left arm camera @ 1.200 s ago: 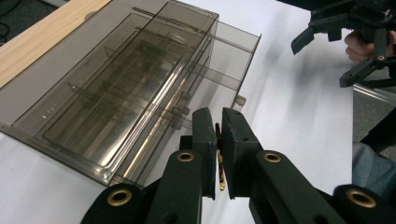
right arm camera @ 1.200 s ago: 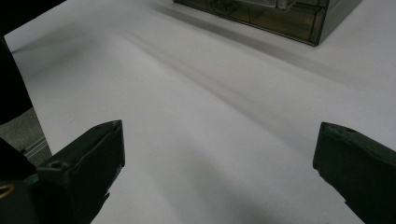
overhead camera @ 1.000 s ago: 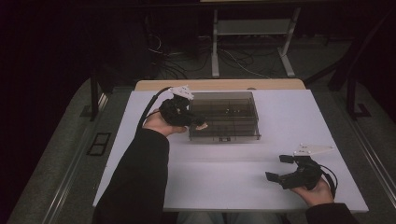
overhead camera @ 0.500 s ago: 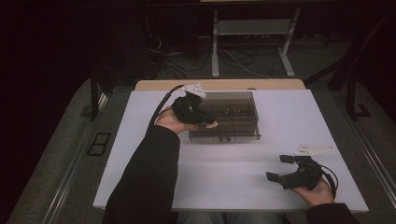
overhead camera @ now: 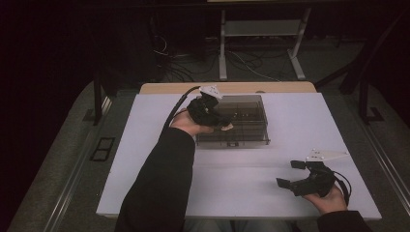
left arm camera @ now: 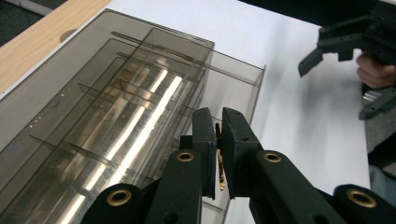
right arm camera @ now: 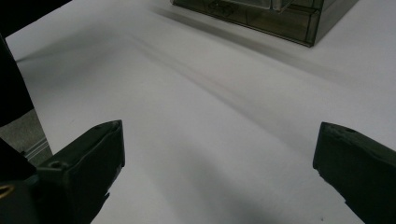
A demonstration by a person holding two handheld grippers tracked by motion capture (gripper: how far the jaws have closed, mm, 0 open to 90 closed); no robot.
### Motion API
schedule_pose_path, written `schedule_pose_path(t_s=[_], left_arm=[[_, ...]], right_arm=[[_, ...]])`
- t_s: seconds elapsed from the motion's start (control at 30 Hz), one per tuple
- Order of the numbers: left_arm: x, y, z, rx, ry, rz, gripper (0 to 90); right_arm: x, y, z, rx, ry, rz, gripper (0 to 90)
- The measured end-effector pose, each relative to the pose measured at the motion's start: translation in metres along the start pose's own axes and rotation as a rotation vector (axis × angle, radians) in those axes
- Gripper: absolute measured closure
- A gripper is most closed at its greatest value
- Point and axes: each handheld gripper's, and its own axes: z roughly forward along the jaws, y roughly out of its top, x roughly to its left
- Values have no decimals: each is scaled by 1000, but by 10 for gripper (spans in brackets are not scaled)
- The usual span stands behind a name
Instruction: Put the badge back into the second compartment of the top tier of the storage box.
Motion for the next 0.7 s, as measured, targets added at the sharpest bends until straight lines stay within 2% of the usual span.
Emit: schedule_pose_path(t_s=[0.33, 0.7], left_arm=[[5, -3, 14, -42, 36, -29, 835], [8, -9, 33, -18, 15, -51, 835]], right_arm=[[0, 0, 0, 1, 1, -5, 15], [1, 0, 1, 6, 7, -5, 15]])
